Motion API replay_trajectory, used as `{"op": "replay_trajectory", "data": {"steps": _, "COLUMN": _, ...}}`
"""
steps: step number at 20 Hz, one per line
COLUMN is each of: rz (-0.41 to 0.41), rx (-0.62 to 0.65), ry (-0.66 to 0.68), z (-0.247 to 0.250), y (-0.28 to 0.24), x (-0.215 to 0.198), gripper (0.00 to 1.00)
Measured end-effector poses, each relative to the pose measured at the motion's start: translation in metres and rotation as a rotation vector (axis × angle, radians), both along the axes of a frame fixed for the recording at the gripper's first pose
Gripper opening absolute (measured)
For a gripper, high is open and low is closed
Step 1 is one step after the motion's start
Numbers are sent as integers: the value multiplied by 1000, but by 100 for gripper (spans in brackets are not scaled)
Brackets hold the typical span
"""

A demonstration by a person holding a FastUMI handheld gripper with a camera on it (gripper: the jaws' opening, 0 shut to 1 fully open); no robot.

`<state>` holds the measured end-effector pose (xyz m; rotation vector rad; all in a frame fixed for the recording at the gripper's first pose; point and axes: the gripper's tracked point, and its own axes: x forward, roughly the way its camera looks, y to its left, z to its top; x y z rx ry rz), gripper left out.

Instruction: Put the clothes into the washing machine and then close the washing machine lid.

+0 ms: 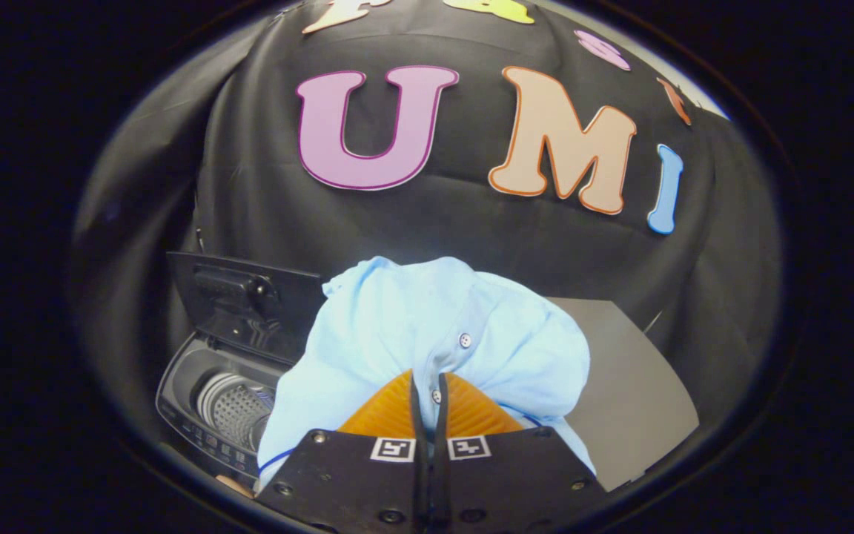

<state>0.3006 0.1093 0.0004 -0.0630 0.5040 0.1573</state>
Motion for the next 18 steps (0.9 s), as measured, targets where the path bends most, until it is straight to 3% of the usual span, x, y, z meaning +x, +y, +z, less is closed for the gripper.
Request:
{"op": "replay_trajectory", "data": {"steps": 10, "rz": 173, "rx": 111, "ry": -14, "z": 9, "y": 108, "x": -23, "gripper": 2}}
{"op": "replay_trajectory", "data": {"steps": 18, "rz": 385, "rx": 123, "ry": 151, "z": -54, "y": 231, "x": -62, "gripper": 2}}
